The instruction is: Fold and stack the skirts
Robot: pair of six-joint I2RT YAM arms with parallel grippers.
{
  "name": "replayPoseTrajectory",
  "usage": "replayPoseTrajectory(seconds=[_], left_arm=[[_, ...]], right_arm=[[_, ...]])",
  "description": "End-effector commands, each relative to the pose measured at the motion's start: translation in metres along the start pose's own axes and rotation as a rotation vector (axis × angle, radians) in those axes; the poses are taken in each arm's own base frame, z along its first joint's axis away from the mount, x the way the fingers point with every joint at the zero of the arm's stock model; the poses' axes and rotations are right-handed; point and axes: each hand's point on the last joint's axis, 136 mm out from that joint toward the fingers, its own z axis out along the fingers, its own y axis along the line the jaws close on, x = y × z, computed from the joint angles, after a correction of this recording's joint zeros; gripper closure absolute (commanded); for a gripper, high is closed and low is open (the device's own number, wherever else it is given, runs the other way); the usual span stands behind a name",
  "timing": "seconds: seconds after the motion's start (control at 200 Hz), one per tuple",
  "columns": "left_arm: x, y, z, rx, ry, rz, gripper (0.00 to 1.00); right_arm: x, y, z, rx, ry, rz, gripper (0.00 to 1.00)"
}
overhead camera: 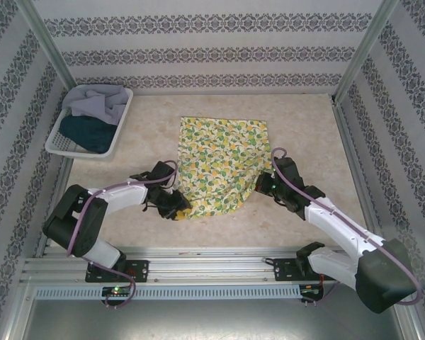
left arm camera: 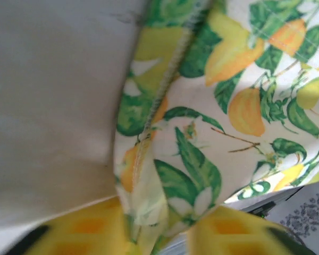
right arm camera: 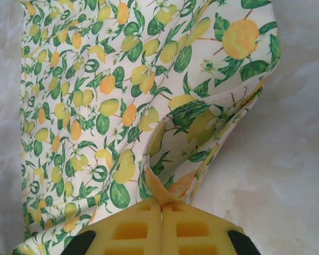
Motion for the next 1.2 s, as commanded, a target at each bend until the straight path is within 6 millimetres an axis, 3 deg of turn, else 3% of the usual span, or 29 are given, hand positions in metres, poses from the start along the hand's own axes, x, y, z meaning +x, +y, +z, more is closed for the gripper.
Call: replayPoseTrajectory(seconds=[0.0, 0.115, 0.2, 0.34, 0.535, 0.754, 0.954, 1.194], left_arm=[[-0.005, -0.018, -0.016, 0.019, -0.061, 0.069, 1.00], [-0.019, -0.025, -0.053, -0.001, -0.190, 0.123, 1.00], [-0.040, -0.047, -0.085, 0.044, -0.296, 0.154, 1.00], [-0.080, -0.088, -0.108, 0.122, -0.352, 0.201, 1.00], [-0.150, -0.136, -0.109, 0.184, -0.382, 0.269, 1.00], [-0.211, -0.165, -0.091, 0.163, -0.388, 0.317, 1.00], [-0.246, -0.184, -0.091, 0.185, -0.413, 0.314, 1.00], [-0.278, -0.195, -0.098, 0.201, -0.463, 0.308, 0.96]], right_arm=[[0.003, 0.003, -0.012, -0.021, -0.003, -0.032, 1.00], [-0.002, -0.008, -0.033, 0.004, -0.031, 0.004, 1.00], [-0.020, -0.007, -0.044, -0.033, -0.055, 0.063, 1.00], [-0.056, 0.000, -0.034, -0.066, -0.041, 0.113, 1.00], [-0.108, 0.002, 0.011, -0.028, 0.041, 0.070, 1.00], [-0.155, -0.005, 0.065, -0.025, 0.089, 0.060, 1.00], [-0.186, -0.006, 0.095, -0.043, 0.097, 0.079, 1.00], [-0.204, -0.008, 0.119, -0.095, 0.122, 0.119, 1.00]])
